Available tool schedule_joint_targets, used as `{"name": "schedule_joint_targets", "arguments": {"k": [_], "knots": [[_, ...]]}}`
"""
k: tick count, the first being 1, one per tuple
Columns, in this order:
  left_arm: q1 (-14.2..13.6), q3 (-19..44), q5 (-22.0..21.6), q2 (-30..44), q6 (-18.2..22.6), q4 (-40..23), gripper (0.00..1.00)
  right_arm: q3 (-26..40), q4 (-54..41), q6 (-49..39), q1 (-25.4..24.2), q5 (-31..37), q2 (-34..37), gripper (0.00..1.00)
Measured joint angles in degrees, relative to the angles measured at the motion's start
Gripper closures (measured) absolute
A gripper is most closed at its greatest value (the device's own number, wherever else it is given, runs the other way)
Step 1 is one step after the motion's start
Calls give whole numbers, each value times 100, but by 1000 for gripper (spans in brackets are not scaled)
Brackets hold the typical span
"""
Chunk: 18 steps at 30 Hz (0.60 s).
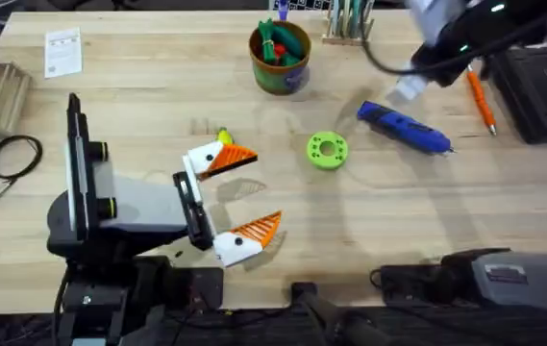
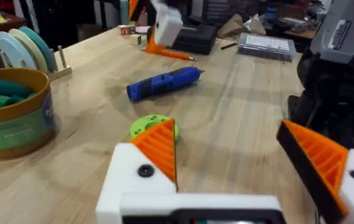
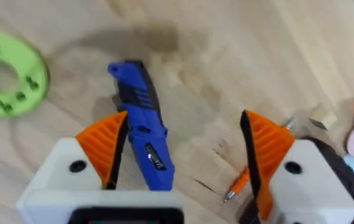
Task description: Pick up the gripper from the table and insert it into the empty holder that is missing its gripper. Then pick up a screw, insert it into the mounting hole, and use the screwdriver to tighten it. Finally, clean up the table by picking up the vegetable and placing it into the bucket.
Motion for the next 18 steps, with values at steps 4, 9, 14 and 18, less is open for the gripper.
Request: {"name": "schedule_joint_targets", "arguments": {"k": [4,9,14,18], "knots": [[0,-2,-269,0,-59,99,16,0,40,1167,86,-2,-775,10],[74,9,-825,0,-334,151,15,2,-346,2749,105,-4,-1409,10],[320,582,-1589,103,-326,-642,17,-5,-1053,3847,105,-4,-1777,10],[463,1590,-2174,781,-43,-1609,16,-364,-967,4368,105,-10,-2108,10]]}}
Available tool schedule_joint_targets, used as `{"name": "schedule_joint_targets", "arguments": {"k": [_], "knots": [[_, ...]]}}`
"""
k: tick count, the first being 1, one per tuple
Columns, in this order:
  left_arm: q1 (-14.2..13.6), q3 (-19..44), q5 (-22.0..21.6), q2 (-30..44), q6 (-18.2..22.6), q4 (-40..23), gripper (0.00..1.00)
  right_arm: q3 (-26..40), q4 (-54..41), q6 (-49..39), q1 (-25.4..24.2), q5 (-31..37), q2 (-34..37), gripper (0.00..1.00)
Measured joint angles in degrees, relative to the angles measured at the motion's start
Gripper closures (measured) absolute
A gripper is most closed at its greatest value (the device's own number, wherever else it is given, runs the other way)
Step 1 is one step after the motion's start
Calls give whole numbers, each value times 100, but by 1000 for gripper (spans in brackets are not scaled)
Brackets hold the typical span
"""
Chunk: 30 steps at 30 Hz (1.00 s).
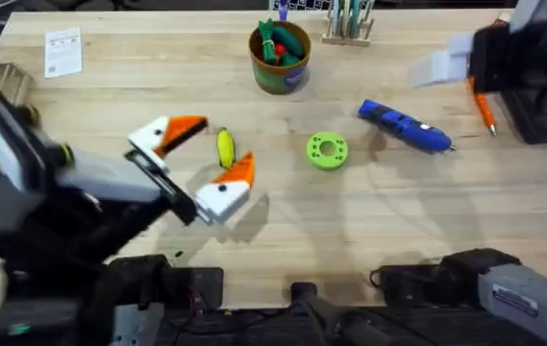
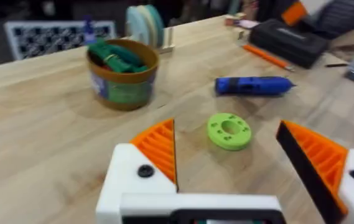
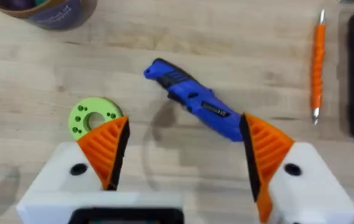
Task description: Pick up the gripper from the table and insert it into the empty holder that is missing its gripper. Then pick up a screw, insert it into the mounting hole, and use the screwdriver to tighten it. Finally, clean up the table by picking up the vegetable and placing it into the bucket.
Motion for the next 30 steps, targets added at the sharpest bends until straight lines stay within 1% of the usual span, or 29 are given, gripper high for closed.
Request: {"name": "schedule_joint_targets", "arguments": {"k": [2,5,8,11,12,15,19,20,22,24,26,29,30], "knots": [[30,611,-286,532,181,-591,16,-338,116,172,0,-86,-190,10],[33,1655,-738,1562,471,-1528,15,-876,267,354,0,-285,-505,10],[33,2741,-1168,2698,645,-2373,15,-1326,329,505,0,-416,-868,10],[33,3687,-1427,3763,728,-2978,15,-1578,351,588,0,-480,-1165,10],[33,3910,-1466,4043,733,-3091,15,-1617,351,604,0,-493,-1223,10],[33,4418,-1559,4821,676,-3457,15,-1644,377,631,0,-516,-1276,10],[31,4608,-1674,5546,560,-3615,15,-1644,403,642,0,-545,-1276,10],[26,4630,-1798,5714,472,-3652,15,-1644,403,651,0,-554,-1276,8],[-36,4683,-2214,6053,214,-3795,13,-1644,403,665,0,-556,-1273,9],[-245,4730,-2742,6387,-70,-3928,14,-1644,406,675,0,-556,-1271,10],[-597,4770,-3250,6664,-395,-3974,13,-1644,404,675,0,-556,-1244,9],[-1290,4819,-3938,7010,-1004,-3906,14,-1644,406,675,0,-556,-1189,10],[-1490,4827,-4093,7111,-1198,-3871,15,-1644,408,675,0,-558,-1184,9]]}}
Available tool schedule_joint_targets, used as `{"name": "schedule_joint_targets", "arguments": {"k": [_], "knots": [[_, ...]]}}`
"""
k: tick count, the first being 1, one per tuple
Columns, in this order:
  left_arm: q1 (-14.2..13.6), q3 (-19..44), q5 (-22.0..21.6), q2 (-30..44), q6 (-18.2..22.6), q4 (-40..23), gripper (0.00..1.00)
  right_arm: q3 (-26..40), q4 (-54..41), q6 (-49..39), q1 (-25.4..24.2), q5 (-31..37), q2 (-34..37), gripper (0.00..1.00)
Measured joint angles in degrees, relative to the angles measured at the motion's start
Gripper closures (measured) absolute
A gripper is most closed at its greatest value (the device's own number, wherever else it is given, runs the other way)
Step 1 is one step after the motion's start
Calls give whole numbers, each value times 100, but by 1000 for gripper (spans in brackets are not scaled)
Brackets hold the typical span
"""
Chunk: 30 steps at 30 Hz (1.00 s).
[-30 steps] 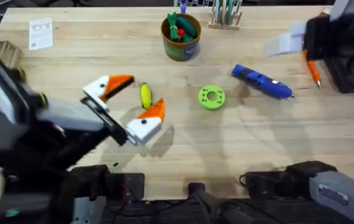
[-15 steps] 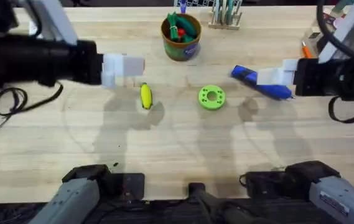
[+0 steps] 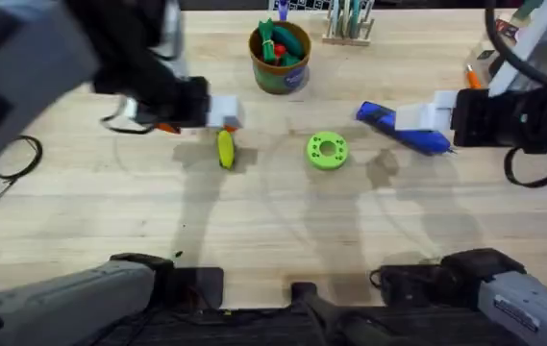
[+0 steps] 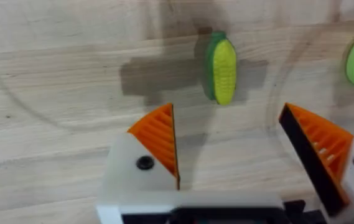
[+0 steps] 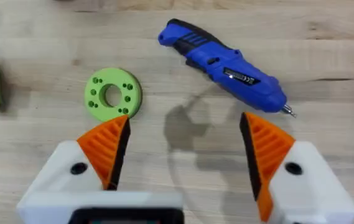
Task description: Pick up the gripper from the table and insert it into the empty holder that is missing its gripper. Then pick up a screw, insert it into the mounting hole, and use the screwdriver to tighten it. Finally, clean up the table by picking up the vegetable and placing it into the bucket.
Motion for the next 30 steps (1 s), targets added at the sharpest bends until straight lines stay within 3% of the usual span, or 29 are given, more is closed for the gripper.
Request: {"name": "schedule_joint_targets", "arguments": {"k": [2,5,9,15,18,23,30], "knots": [[-333,30,-225,234,-384,45,15,0,-2,0,0,2,0,10],[-572,61,-393,613,-867,75,13,0,-2,0,0,2,1,10],[-688,61,-527,1266,-1265,243,13,0,-2,0,0,2,0,10],[-763,61,-601,2182,-1477,743,38,0,7,1,0,2,0,11],[-773,161,-559,2304,-1511,814,241,0,7,0,0,1,0,10],[-774,214,-558,2332,-1562,875,953,0,13,2,0,0,0,10],[-733,369,-587,2401,-1668,557,970,0,11,0,0,2,0,10]]}}
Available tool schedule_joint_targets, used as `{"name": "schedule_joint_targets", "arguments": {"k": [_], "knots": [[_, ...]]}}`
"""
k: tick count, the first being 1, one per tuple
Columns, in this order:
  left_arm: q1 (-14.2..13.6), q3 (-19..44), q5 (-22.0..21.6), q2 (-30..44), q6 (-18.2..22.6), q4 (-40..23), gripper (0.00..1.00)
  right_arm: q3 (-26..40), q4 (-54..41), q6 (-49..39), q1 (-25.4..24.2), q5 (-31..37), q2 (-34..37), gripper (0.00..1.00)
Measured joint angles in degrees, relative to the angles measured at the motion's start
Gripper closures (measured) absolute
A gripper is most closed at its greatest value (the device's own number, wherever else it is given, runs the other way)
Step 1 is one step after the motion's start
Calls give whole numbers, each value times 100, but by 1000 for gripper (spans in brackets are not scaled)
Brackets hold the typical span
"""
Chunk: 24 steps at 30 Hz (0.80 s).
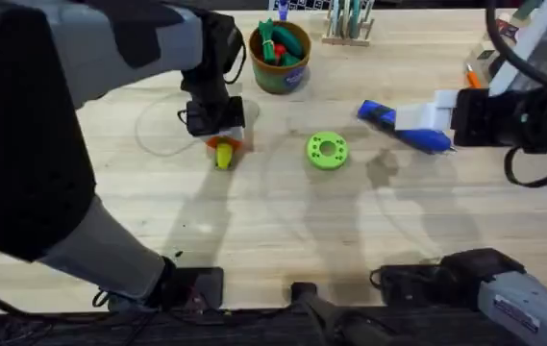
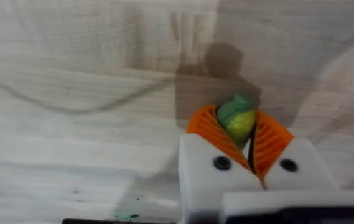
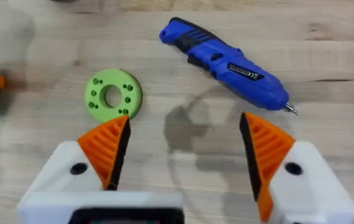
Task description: Pick up the gripper from the table and insert it into the empty holder that is missing its gripper. Then pick up a screw, insert it into the mounting hole, and use the screwdriver to tighten it. Finally, clean up the table by picking up the vegetable and placing it into the bucket.
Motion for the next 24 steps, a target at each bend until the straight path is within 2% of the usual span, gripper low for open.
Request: {"name": "schedule_joint_targets", "arguments": {"k": [2,6,12,18,24], "knots": [[16,268,-13,66,7,-221,970,0,0,1,0,0,0,10],[28,1233,-15,118,103,-375,970,0,2,0,0,0,40,10],[28,2493,-12,116,327,105,970,0,4,0,0,-1,242,10],[-11,2746,207,120,588,1134,970,-2,46,0,0,-2,259,10],[-259,2746,365,388,658,1853,970,-2,194,0,0,0,258,10]]}}
